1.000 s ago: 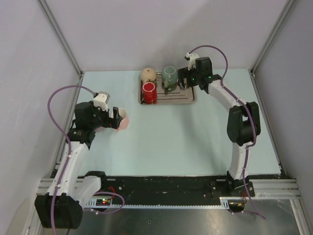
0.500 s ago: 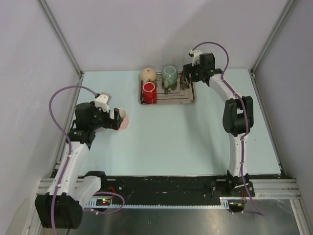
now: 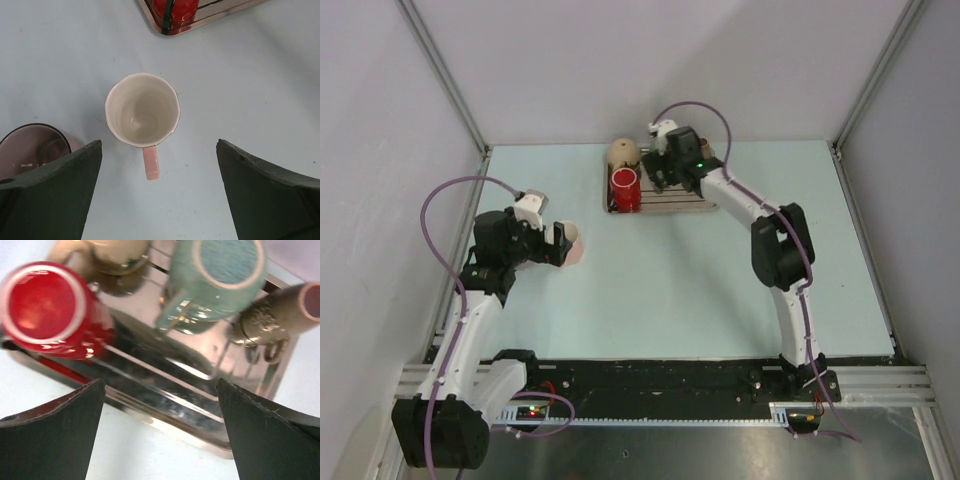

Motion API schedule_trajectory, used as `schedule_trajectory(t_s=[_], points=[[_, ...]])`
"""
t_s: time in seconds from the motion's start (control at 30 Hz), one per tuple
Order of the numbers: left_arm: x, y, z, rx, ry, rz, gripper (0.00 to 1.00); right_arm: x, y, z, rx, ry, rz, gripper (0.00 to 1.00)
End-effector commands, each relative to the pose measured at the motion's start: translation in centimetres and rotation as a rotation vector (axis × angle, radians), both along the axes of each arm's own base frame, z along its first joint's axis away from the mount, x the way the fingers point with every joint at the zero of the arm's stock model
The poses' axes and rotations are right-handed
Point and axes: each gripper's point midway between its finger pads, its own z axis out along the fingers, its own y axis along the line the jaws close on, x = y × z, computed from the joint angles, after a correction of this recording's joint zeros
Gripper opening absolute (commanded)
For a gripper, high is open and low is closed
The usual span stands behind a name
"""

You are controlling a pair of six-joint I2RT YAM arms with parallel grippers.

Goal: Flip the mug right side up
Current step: Turn over the cup on the tray.

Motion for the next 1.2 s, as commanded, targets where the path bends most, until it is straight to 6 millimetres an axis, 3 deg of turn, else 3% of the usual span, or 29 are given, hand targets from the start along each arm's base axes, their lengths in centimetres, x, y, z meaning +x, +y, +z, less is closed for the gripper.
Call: schedule_trajectory(t_s=[0.0, 0.27, 0.53, 0.8, 1.17], points=[[0.2, 0.6, 0.9, 0.029, -0.067, 0.008, 1.00, 0.6, 2.9, 6.8, 0.022, -0.186, -0.077, 0.99], [0.3, 0.6, 1.0, 0.025, -0.084, 0.011, 1.00, -0.3, 8.4, 7.9, 0.058, -0.251, -0.158, 1.00], [0.2, 0.6, 1.2, 0.024, -0.102, 0.013, 1.00, -0.7, 12.7, 8.4, -0.032, -0.457, -0.183, 1.00], [0.1, 0.6, 1.3, 0.024, -0.114, 0.013, 1.00, -0.5, 14.9, 6.0, -0.034, -0.456, -0.138, 0.99], [0.0, 0.4, 1.5, 0.017, -0.126, 0.005, 1.00, -0.3, 14.7, 2.1, -0.124, -0.433, -0.139, 0.99]])
